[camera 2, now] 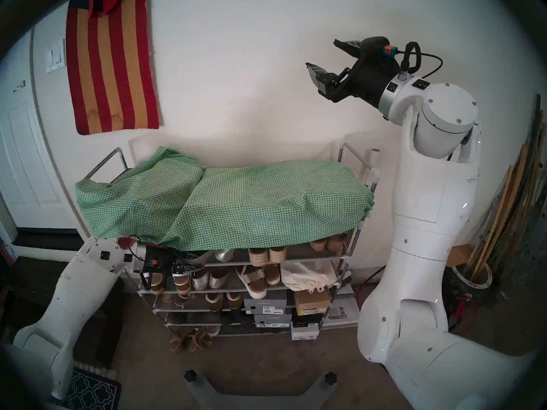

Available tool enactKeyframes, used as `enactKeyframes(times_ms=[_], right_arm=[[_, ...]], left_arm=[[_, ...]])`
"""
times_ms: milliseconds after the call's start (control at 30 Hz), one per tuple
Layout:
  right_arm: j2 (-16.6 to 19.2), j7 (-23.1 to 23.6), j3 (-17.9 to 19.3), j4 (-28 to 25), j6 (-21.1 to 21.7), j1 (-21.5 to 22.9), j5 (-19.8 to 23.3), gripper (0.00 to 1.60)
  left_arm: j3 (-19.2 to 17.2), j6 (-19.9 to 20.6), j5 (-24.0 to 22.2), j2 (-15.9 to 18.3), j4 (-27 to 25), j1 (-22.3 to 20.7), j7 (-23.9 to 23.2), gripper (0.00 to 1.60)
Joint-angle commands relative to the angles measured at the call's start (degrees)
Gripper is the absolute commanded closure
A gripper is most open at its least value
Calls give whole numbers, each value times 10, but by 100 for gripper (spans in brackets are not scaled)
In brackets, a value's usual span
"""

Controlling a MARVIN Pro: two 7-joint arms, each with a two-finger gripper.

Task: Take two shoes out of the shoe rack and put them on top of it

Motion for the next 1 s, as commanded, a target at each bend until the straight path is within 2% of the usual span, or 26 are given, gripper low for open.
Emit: enactKeyframes(times_ms=[0, 67, 333, 967], right_arm=[[0, 0, 0, 0, 0, -1, 0, 0], [0, 0, 0, 0, 0, -1, 0, 0], [0, 0, 0, 0, 0, -1, 0, 0], [0, 0, 0, 0, 0, -1, 0, 0]], left_arm=[[-10, 47, -39, 24, -62, 33, -35, 160], [-20, 79, -40, 30, -98, 53, -39, 160], [-39, 127, -24, 36, -151, 86, -30, 160], [-41, 137, -19, 37, -161, 93, -23, 160]])
